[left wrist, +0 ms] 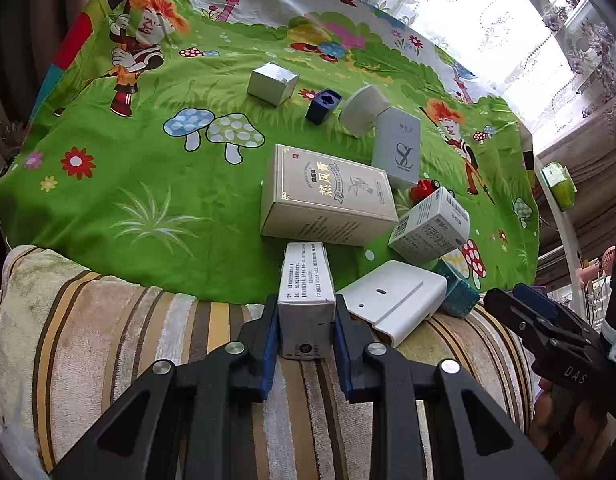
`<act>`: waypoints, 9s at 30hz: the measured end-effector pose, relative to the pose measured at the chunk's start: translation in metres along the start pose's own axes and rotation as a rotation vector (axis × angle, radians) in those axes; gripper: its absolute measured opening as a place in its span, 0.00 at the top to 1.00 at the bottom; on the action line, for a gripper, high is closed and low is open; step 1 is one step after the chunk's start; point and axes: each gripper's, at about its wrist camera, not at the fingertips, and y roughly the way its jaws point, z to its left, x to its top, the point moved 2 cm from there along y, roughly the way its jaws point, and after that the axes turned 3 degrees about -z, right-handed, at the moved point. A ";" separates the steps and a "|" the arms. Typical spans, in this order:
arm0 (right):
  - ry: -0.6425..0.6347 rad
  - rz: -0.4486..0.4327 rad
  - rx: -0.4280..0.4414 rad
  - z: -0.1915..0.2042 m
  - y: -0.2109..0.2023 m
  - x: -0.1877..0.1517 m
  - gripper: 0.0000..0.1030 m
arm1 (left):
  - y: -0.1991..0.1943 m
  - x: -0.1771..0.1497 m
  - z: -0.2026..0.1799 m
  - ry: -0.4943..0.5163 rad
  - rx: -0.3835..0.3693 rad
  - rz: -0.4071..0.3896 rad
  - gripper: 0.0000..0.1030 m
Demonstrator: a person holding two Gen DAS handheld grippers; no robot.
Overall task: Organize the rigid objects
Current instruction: 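Close right gripper on teal box while left holds white printed box, then carry both boxes into purple box and open both grippers to release, then withdraw both open grippers from purple box back over the bed, then grasp white plastic holder with left gripper while right grasps white barcode box, then carry white holder and barcode box over purple box with both grippers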
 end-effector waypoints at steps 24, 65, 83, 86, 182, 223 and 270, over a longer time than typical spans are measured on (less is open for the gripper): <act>0.055 0.125 -0.062 -0.013 0.033 -0.006 0.64 | -0.004 -0.004 0.006 -0.021 -0.037 -0.022 0.75; 0.227 -0.085 -0.148 -0.157 -0.090 -0.097 0.64 | -0.054 -0.043 -0.140 0.274 -0.227 -0.139 0.75; 0.437 -0.095 -0.307 -0.269 -0.119 -0.140 0.64 | -0.008 -0.072 -0.246 0.449 -0.382 0.058 0.75; 0.463 -0.098 -0.321 -0.281 -0.122 -0.146 0.64 | 0.000 -0.078 -0.261 0.471 -0.400 0.091 0.75; -0.037 -0.034 0.057 -0.079 -0.034 -0.023 0.27 | 0.061 0.024 -0.044 0.360 -0.354 0.381 0.21; -0.386 -0.018 0.197 0.029 0.045 0.043 0.46 | 0.066 0.013 -0.062 0.403 -0.457 0.413 0.36; 0.264 -0.160 -0.195 -0.261 -0.105 -0.084 0.47 | 0.051 -0.047 -0.247 0.460 -0.568 0.349 0.37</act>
